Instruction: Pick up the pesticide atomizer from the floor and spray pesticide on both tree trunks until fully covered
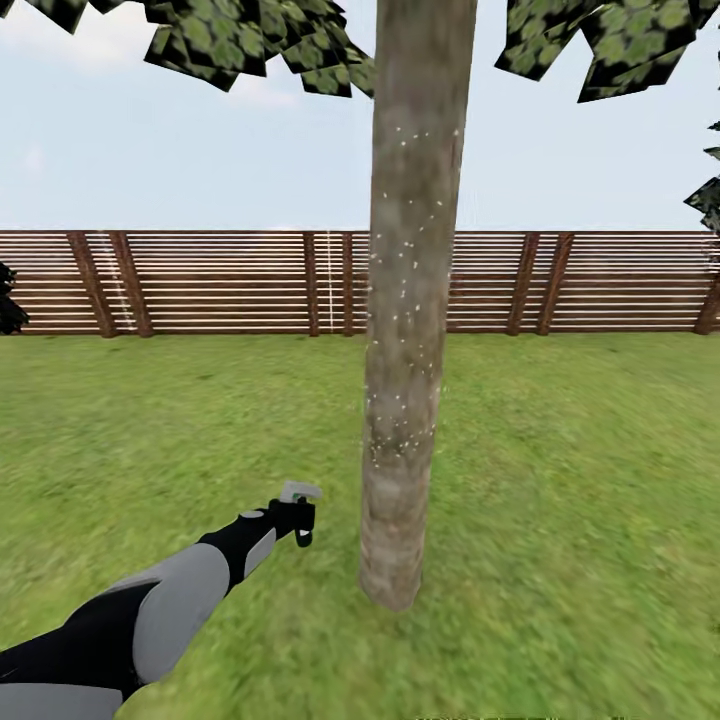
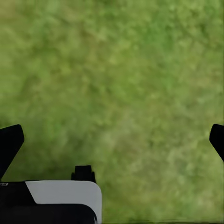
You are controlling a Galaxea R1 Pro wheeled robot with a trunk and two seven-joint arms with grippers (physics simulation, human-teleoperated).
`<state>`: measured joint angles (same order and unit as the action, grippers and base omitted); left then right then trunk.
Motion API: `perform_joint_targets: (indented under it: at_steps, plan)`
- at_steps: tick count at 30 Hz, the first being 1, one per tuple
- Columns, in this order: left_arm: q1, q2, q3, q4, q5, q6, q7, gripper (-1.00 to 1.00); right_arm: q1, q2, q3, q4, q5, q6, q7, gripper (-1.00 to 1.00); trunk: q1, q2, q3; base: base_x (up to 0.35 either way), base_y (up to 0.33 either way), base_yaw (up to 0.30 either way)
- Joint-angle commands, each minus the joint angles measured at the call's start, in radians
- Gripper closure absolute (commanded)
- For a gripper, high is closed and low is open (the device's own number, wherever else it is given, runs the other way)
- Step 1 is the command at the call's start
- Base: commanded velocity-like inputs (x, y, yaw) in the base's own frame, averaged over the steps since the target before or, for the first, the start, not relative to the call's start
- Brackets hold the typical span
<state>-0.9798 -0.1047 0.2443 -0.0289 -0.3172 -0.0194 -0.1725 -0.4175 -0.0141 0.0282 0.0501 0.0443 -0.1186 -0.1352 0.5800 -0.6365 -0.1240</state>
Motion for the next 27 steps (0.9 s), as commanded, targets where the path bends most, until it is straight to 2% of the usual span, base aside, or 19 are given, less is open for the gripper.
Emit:
perform_joint_targets:
  at_steps: [1, 12, 22, 27]
  plan:
    - [0.0, 0.0, 0.009, 0.0, -0.01, -0.001, -0.004, 1.0, -0.002, 0.0, 0.003, 0.005, 0.005, -0.007, -0.004, -1.0, 0.0, -0.002, -0.002, 0.01, 0.35, -0.278]
    - [-0.001, 0.0, 0.009, 0.0, -0.01, 0.001, -0.025, 1.0, 0.0, 0.001, 0.003, 0.005, 0.005, -0.007, -0.004, -1.0, 0.0, -0.002, -0.002, 0.001, 0.35, -0.275]
    - [0.0, 0.0, 0.009, 0.0, -0.01, 0.002, -0.025, 1.0, 0.0, 0.002, 0.003, 0.005, 0.005, -0.006, -0.004, -1.0, 0.0, -0.002, -0.002, 0.0, 0.35, -0.018]
    - [0.0, 0.0, 0.009, 0.0, -0.01, 0.002, -0.025, 1.0, 0.0, 0.002, 0.003, 0.005, 0.005, -0.006, -0.004, -1.0, 0.0, -0.002, -0.002, 0.0, 0.35, -0.164]
